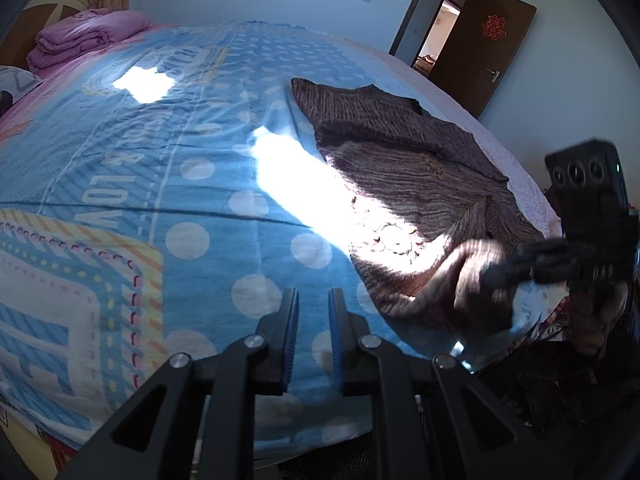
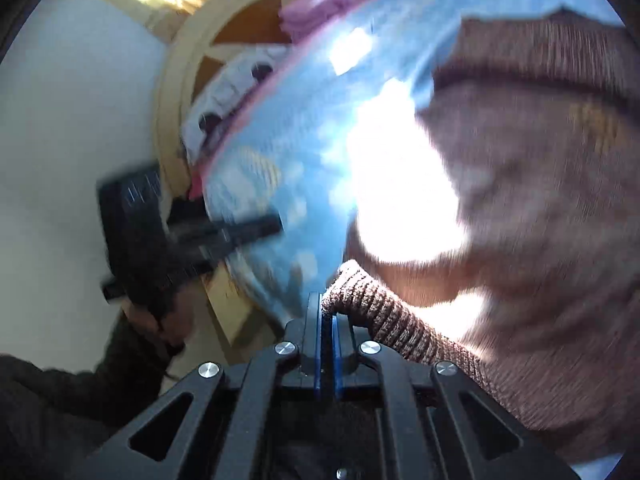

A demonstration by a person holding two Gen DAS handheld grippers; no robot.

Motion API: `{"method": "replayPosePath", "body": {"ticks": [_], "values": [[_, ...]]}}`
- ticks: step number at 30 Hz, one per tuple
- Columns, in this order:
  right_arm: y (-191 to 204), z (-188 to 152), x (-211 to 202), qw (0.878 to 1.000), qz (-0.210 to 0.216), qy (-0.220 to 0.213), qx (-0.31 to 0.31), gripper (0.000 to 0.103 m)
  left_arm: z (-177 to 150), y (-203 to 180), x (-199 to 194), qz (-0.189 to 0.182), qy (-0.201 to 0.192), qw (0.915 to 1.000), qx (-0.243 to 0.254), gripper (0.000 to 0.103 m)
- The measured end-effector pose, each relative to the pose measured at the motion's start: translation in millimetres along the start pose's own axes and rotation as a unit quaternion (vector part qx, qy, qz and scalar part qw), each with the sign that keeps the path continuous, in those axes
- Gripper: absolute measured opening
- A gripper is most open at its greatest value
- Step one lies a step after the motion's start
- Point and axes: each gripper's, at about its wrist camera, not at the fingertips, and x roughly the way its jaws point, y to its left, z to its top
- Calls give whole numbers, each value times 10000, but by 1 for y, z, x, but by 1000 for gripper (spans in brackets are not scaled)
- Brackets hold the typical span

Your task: Fold small clothes

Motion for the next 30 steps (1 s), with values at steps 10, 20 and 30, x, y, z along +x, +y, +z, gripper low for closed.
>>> {"method": "replayPosePath", "body": {"ticks": [10, 20, 30], "values": [[-83, 65, -66, 9867, -20, -1016, 1272, 71, 52, -20, 15, -463, -130, 9966, 664, 16], [-77, -20, -157, 9576, -1819, -1962, 1064, 70, 92, -81, 76, -1117, 211, 9820, 1507, 38], [-85, -72, -201, 9293, -2825, -2017, 1259, 70, 87, -111, 127, -782, 573, 9766, 1918, 53]]}}
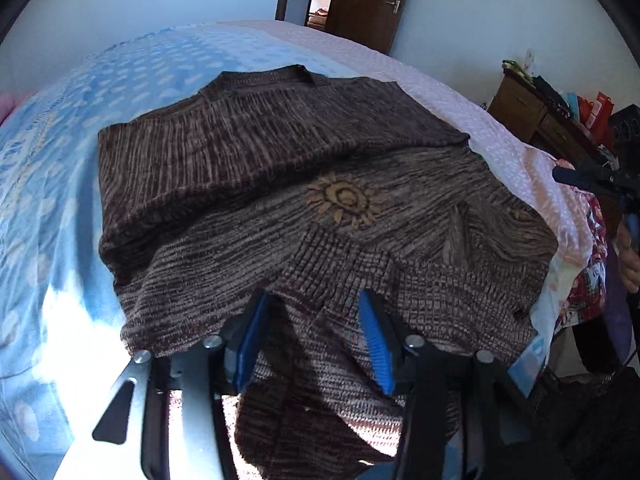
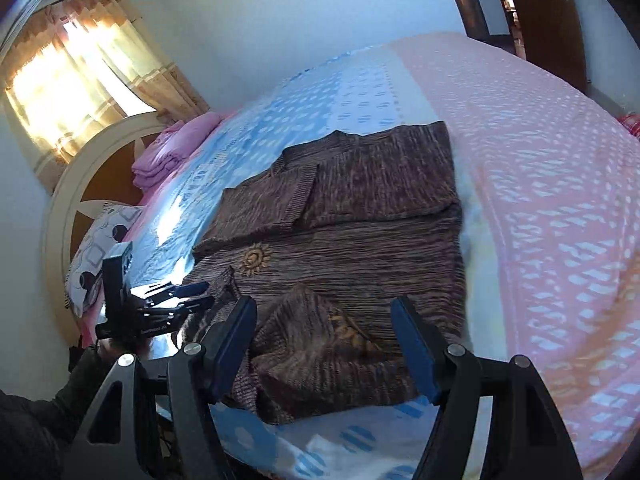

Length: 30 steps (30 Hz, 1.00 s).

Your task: Fold small clothes

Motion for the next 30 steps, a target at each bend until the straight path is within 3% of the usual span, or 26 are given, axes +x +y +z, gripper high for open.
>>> {"method": "replayPosePath", "body": {"ticks": [2, 4, 6, 8, 9, 12, 15, 20, 23, 24, 25, 27, 30], "values": [[-8, -1, -4, 9997, -180, -1, -139, 67, -2, -6, 1, 241, -48, 9995, 222, 53], [-9, -2, -5, 9983, -351, 46, -456, 56, -8, -15, 1, 403, -163, 9981, 434, 47], [-6, -1, 1, 9954, -456, 209, -815, 45, -7, -15, 0, 299, -182, 9985, 433, 20], [0, -1, 11, 9911, -462, 434, -1168, 41, -7, -15, -1, 237, -184, 9993, 241, 12], [2, -1, 16, 9899, -421, 497, -1258, 41, -7, -14, -1, 239, -194, 9994, 131, 11], [23, -8, 17, 9824, 324, 732, -1686, 41, -9, -14, -9, 223, -282, 9993, -85, 8], [49, -26, 18, 9620, 381, 935, -2537, 41, -15, -10, -30, -10, -540, 9980, -338, 8], [77, -57, 39, 9108, -11, 1138, -3968, 41, -14, -3, -47, -181, -768, 9951, -602, 8], [85, -63, 65, 8864, -449, 1165, -4458, 41, -10, -4, -42, -188, -716, 9955, -586, 8], [86, -63, 74, 8804, -537, 1276, -4535, 38, -9, -5, -41, -152, -704, 9956, -595, 8], [87, -62, 83, 8755, -554, 1427, -4583, 9, -8, -5, -41, -170, -716, 9953, -633, 8], [84, -49, 83, 8854, -347, 1506, -4385, 5, -8, -1, -47, -274, -845, 9928, -802, 8], [57, 6, 57, 9479, 398, 1043, -2984, 5, -9, 18, -72, -441, -1199, 9854, -1126, 8]]}}
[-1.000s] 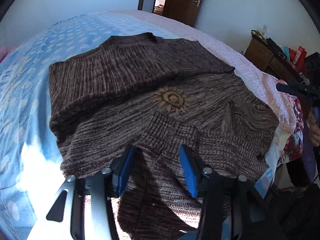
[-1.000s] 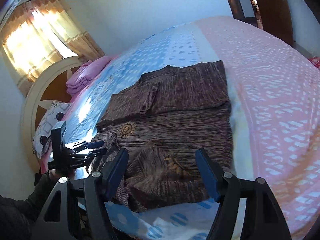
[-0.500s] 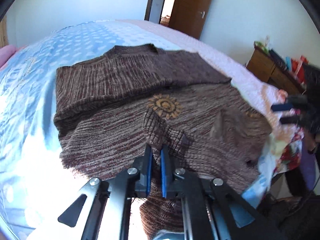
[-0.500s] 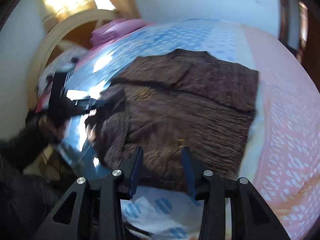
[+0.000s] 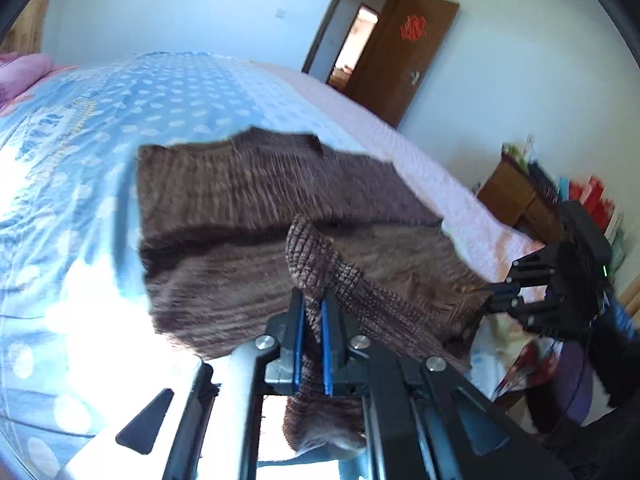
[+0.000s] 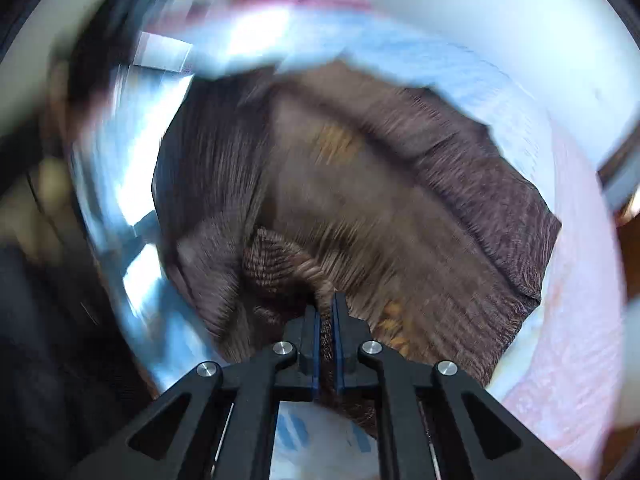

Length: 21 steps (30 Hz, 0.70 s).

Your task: Fold small clothes

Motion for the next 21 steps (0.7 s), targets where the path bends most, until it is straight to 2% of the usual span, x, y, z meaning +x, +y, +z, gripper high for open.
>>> {"method": "replayPosePath", "body": {"ticks": [1, 3, 5, 7, 9, 10, 11, 12, 13, 15, 17, 18, 19, 20, 21], "values": [[-26, 6, -10, 9975, 92, -264, 643, 5, 4, 8, -7, 13, -106, 9999, -106, 8], [-80, 4, -17, 9806, 150, -594, 1862, 5, 13, 26, -15, 92, -271, 9990, -334, 8], [-135, -16, -5, 9471, 235, -710, 3120, 6, 18, 44, -12, 228, -322, 9977, -547, 8], [-170, -42, 13, 9115, 289, -753, 4033, 7, 21, 58, 1, 322, -250, 9968, -690, 8], [-189, -63, 25, 8898, -22, -615, 4523, 7, 20, 69, 19, 536, -115, 9953, -802, 8], [-195, -72, 26, 8803, -19, -659, 4697, 7, 18, 75, 26, 561, -38, 9942, -919, 8], [-197, -78, 23, 8737, 6, -780, 4801, 9, 15, 81, 29, 513, 8, 9931, -1056, 8], [-196, -82, 17, 8725, -117, -847, 4811, 9, 12, 85, 31, 481, 54, 9922, -1151, 8], [-193, -81, 12, 8785, -207, -873, 4693, 9, 9, 87, 34, 493, 103, 9918, -1173, 8], [-178, -71, 4, 9038, -284, -865, 4181, 9, 5, 91, 38, 474, 198, 9917, -1179, 9], [-155, -52, 1, 9363, -421, -698, 3415, 9, 3, 97, 37, 339, 192, 9912, -1265, 10], [-146, -42, 3, 9486, -511, -615, 3061, 10, 2, 98, 37, 311, 174, 9912, -1279, 12], [-137, -33, 7, 9606, -622, -530, 2655, 17, 3, 98, 35, 298, 147, 9914, -1265, 15], [-127, -25, 12, 9702, -745, -443, 2261, 30, 3, 97, 35, 304, 122, 9918, -1236, 20], [-120, -20, 18, 9760, -870, -391, 1956, 36, 3, 96, 34, 322, 114, 9923, -1193, 27]]}}
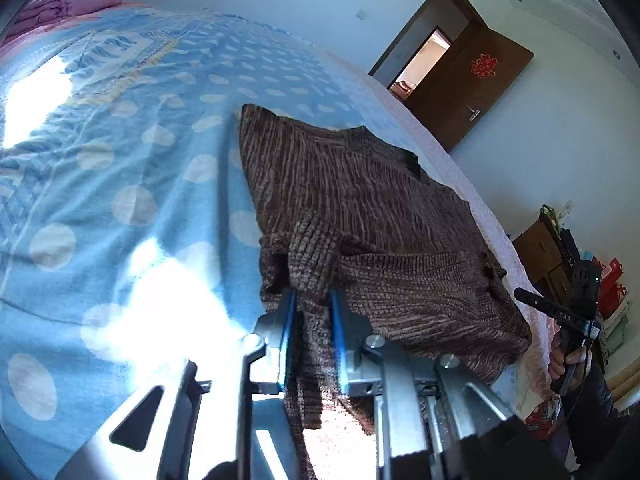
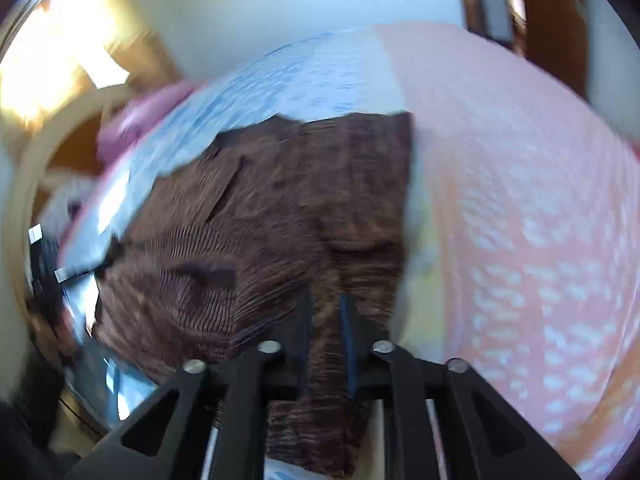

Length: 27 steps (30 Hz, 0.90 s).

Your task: Fold small clothes

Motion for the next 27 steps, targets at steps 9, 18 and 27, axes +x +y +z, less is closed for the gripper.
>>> {"method": "replayPosePath", "body": {"ticks": [9, 18, 27], "values": [[33, 6, 48, 9895, -436, 255, -1353, 38, -2, -13, 12, 281, 188, 9978, 569, 71], [37, 13, 31, 9941, -448, 24, -992, 6, 0, -20, 17, 559, 43, 9954, 773, 11], [-8, 28, -57, 9862, 684, -1054, 1082, 3, 22, -21, -44, -193, -803, 9963, 223, 8]]}}
